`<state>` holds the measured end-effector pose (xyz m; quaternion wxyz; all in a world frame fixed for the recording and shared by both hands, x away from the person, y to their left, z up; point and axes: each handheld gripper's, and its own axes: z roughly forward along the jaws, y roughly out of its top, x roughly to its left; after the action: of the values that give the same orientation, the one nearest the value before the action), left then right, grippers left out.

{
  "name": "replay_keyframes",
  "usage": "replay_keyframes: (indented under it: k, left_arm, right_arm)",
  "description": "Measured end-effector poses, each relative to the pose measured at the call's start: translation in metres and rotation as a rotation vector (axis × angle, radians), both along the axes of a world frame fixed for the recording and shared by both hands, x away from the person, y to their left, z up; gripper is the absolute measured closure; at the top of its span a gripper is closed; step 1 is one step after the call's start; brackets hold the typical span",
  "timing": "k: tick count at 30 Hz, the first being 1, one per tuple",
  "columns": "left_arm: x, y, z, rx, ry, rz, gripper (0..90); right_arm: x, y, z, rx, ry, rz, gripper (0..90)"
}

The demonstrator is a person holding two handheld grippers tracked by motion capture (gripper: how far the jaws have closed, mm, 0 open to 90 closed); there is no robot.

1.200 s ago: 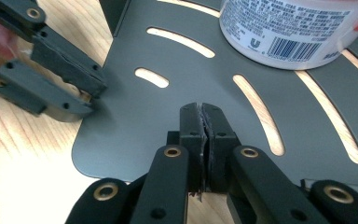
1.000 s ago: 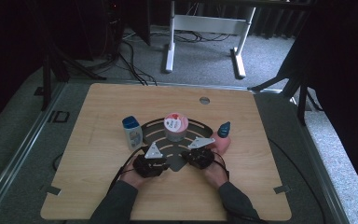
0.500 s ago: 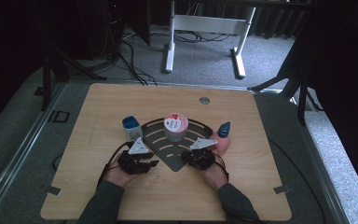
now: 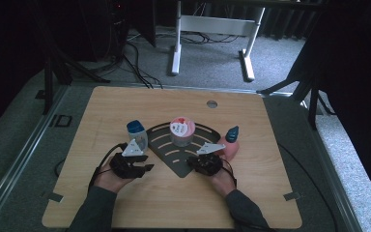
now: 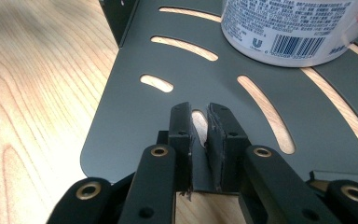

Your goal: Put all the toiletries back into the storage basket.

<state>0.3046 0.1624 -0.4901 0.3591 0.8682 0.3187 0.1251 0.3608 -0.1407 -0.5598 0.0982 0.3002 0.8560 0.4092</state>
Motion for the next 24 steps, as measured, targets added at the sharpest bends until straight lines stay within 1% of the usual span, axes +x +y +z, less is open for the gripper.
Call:
replay_keyframes:
  k: [8, 13, 18, 21, 24]
  left_arm:
    - [0.000, 0.013, 0.014, 0.013, -0.006, 0.020, 57.6]
    - [0.001, 0.019, 0.019, 0.020, -0.002, 0.027, 57.7]
    - [0.003, 0.024, 0.024, 0.043, 0.015, 0.038, 57.7]
    - [0.006, 0.029, 0.026, 0.047, 0.031, 0.056, 57.6]
    - [0.010, 0.032, 0.029, 0.065, 0.043, 0.079, 56.9]
  right_arm:
    - [0.001, 0.000, 0.000, 0.005, 0.005, 0.004, 79.1]
    - [0.001, 0.001, 0.000, 0.006, 0.007, 0.004, 79.1]
    - [0.001, 0.001, 0.000, 0.007, 0.008, 0.005, 78.6]
    - [0.001, 0.001, 0.000, 0.007, 0.008, 0.006, 78.3]
    - [0.001, 0.001, 0.000, 0.008, 0.009, 0.006, 78.2]
